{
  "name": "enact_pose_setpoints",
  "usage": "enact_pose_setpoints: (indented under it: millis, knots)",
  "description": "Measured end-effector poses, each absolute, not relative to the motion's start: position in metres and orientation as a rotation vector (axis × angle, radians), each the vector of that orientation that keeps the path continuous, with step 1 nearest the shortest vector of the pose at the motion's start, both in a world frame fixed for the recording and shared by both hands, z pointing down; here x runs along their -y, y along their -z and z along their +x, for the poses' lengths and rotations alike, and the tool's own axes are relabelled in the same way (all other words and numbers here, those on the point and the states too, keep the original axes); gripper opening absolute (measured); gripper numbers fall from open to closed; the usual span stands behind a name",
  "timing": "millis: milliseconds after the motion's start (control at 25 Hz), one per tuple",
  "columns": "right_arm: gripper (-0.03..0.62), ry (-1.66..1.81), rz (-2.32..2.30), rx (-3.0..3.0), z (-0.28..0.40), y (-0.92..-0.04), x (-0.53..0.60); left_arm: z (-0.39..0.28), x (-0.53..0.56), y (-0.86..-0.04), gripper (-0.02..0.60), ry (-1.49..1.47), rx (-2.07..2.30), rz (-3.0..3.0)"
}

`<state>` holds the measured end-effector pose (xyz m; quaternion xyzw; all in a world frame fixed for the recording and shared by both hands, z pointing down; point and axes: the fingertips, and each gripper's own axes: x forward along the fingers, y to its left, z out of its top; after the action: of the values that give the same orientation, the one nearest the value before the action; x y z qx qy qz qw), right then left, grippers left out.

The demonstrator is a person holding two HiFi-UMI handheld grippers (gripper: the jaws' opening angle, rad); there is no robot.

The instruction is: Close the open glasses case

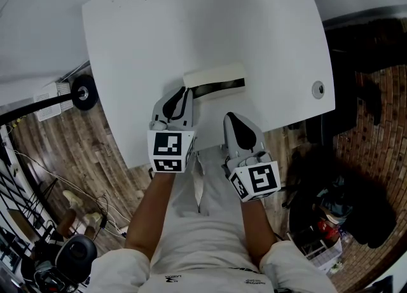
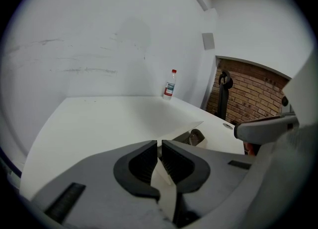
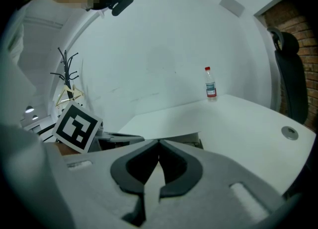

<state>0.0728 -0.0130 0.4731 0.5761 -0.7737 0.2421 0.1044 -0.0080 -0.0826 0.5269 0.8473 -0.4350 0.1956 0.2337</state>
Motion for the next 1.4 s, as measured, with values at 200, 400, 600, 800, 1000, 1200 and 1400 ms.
enact_pose_setpoints:
  millis: [200,400,600,800,1000,1200,1400]
  knots:
    - [0.002,-0.723,1.697,2.282,0.073,-0.476,0.010,-0.010,0.079,-0.529,0.023,-0.570,1.205,2.348]
    - [0.002,-0.724,1.696,2.280,0.072,-0.474,0.012,-0.009,0.077,-0.530,0.023,-0.591,1.206,2.349]
    - [0.003,-0.714,1.690,2.277,0.071,-0.474,0.012,-0.011,0.075,-0.531,0.023,-0.586,1.205,2.346]
    - [0.002,-0.732,1.693,2.263,0.074,-0.480,0.009,-0.011,0.074,-0.532,0.023,-0.589,1.205,2.351]
    - [0.002,-0.733,1.688,2.265,0.074,-0.481,0.008,-0.011,0.071,-0.534,0.023,-0.599,1.201,2.361]
    - [0.002,-0.730,1.689,2.259,0.074,-0.481,0.008,-0.011,0.069,-0.535,0.023,-0.608,1.194,2.364]
    - [0.003,-0.724,1.688,2.262,0.072,-0.480,0.006,-0.011,0.064,-0.537,0.021,-0.618,1.190,2.365]
